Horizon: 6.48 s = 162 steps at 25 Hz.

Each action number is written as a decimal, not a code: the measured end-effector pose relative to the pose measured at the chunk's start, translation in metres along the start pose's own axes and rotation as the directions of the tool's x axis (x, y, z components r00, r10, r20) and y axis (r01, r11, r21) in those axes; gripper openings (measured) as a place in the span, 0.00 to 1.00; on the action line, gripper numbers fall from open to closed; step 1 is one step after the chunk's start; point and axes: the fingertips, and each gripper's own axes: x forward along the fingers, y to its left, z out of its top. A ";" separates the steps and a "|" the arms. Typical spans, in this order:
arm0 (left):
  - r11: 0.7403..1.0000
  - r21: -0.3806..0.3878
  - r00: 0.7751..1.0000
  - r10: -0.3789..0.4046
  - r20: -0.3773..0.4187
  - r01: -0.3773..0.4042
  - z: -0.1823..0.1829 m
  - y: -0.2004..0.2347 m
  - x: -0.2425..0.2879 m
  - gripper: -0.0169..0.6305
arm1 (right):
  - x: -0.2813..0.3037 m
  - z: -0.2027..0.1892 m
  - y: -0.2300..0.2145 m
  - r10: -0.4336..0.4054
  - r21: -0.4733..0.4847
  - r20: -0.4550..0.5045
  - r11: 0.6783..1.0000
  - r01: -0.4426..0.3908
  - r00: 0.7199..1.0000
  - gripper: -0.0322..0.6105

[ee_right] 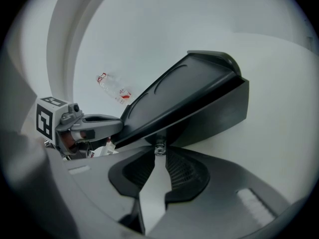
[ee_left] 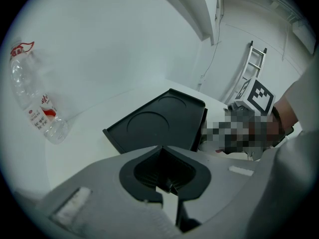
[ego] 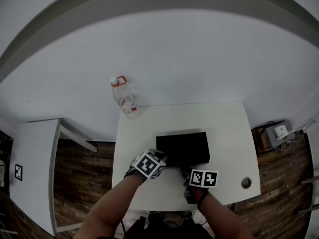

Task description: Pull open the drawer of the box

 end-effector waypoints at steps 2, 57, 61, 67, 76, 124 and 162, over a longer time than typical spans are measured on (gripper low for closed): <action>1.000 0.003 1.000 0.002 0.005 -0.002 0.000 0.000 0.000 0.03 | -0.001 -0.002 0.000 0.000 -0.001 0.000 1.000 0.000 1.000 0.16; 1.000 -0.020 1.000 0.007 0.009 -0.006 0.001 0.003 0.000 0.03 | -0.047 -0.084 -0.001 0.022 -0.019 -0.014 1.000 -0.022 1.000 0.16; 1.000 -0.022 1.000 -0.015 0.013 0.015 -0.001 0.001 0.004 0.03 | -0.049 -0.089 -0.001 0.022 -0.017 -0.022 1.000 -0.022 1.000 0.16; 1.000 -0.017 1.000 -0.009 0.013 0.009 0.000 0.002 0.001 0.03 | -0.051 -0.092 -0.003 0.025 -0.021 -0.018 0.999 -0.025 1.000 0.16; 1.000 -0.024 1.000 -0.014 0.016 0.014 -0.001 0.001 0.004 0.03 | -0.051 -0.094 -0.004 0.056 0.011 -0.023 0.998 -0.055 0.998 0.17; 0.668 -0.478 0.748 -0.181 0.639 0.570 -0.092 -0.260 -0.123 0.03 | -0.233 -0.115 0.110 0.609 -0.199 -0.106 0.762 -0.616 0.786 0.06; 0.653 -0.492 0.747 -0.175 0.642 0.576 -0.082 -0.260 -0.116 0.03 | -0.230 -0.113 0.102 0.614 -0.199 -0.119 0.755 -0.625 0.780 0.06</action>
